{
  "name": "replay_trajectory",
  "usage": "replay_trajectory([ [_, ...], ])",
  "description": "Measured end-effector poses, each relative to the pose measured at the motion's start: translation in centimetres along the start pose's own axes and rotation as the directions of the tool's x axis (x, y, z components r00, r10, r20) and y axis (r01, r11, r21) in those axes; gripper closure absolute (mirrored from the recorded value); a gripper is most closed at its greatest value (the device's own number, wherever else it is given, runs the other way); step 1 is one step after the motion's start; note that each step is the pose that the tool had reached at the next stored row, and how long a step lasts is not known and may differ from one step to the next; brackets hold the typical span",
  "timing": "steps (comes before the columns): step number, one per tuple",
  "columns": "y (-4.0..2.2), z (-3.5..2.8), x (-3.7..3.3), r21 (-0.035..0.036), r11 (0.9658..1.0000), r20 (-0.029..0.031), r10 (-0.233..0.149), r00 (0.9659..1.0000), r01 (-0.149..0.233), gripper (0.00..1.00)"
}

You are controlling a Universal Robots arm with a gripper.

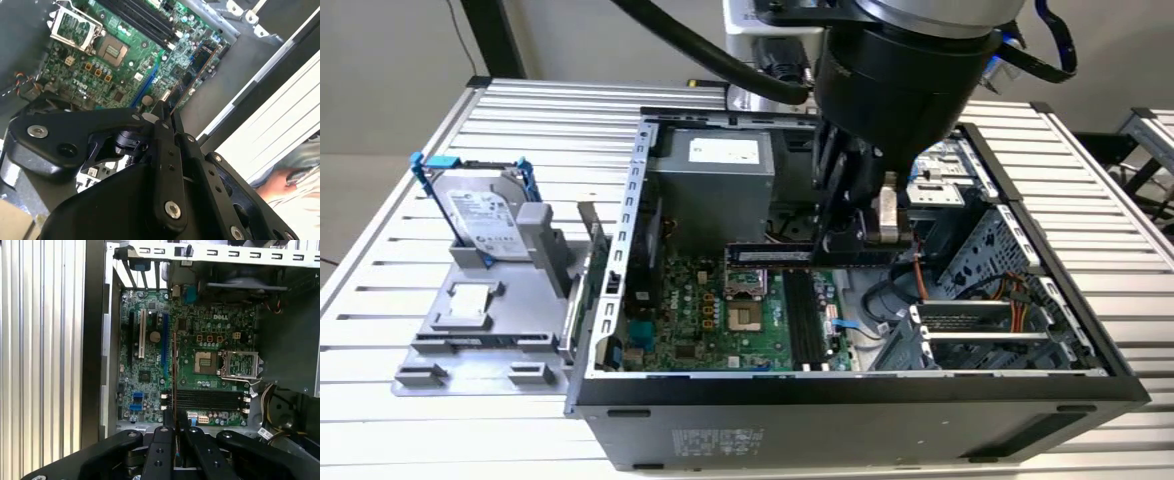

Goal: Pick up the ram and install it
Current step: 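Pick up the ram and move it above insertion slot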

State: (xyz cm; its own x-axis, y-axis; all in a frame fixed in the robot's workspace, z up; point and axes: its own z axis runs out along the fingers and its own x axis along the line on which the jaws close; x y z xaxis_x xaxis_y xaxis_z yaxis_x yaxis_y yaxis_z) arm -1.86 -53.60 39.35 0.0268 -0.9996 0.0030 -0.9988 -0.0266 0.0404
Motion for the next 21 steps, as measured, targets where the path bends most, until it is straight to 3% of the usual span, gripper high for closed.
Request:
replay_trajectory([
  [14, -4.18, -0.17, 0.11, -0.0034, 1.0, 0.0, -0.002, 1.0, 0.002, 1.0],
  [21, -5.64, -0.22, 0.14, -0.0036, 1.0, 0.0001, -0.002, 1.0, 0.002, 1.0],
])
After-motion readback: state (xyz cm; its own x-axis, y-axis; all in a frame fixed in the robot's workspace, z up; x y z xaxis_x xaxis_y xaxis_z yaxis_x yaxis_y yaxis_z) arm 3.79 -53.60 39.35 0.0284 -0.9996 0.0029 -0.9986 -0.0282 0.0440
